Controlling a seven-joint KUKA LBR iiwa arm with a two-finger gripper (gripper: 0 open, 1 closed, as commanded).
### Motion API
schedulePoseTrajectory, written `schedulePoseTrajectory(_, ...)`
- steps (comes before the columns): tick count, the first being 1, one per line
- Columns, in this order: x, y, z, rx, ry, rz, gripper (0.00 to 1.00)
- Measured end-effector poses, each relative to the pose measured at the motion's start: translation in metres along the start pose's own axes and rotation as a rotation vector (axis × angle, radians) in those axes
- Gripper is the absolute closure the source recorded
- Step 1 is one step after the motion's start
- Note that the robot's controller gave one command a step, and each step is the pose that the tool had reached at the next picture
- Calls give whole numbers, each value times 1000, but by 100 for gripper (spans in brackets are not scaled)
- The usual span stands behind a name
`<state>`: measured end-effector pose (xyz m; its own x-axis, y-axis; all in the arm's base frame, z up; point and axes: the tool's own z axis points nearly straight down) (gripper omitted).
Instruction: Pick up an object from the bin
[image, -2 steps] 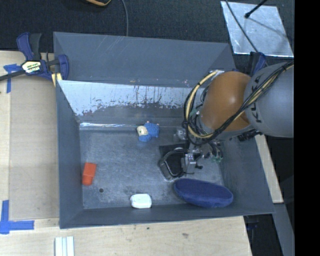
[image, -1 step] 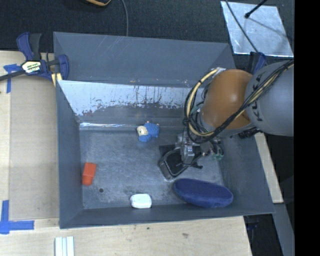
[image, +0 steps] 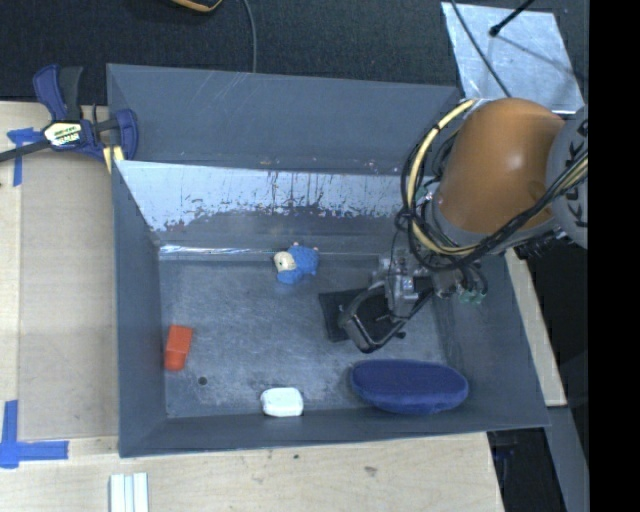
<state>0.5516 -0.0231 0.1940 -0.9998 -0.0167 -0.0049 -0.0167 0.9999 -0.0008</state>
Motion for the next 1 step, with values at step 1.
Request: schedulePoseTrajectory(1, -2, 49, -142, -2, 0, -294, 100)
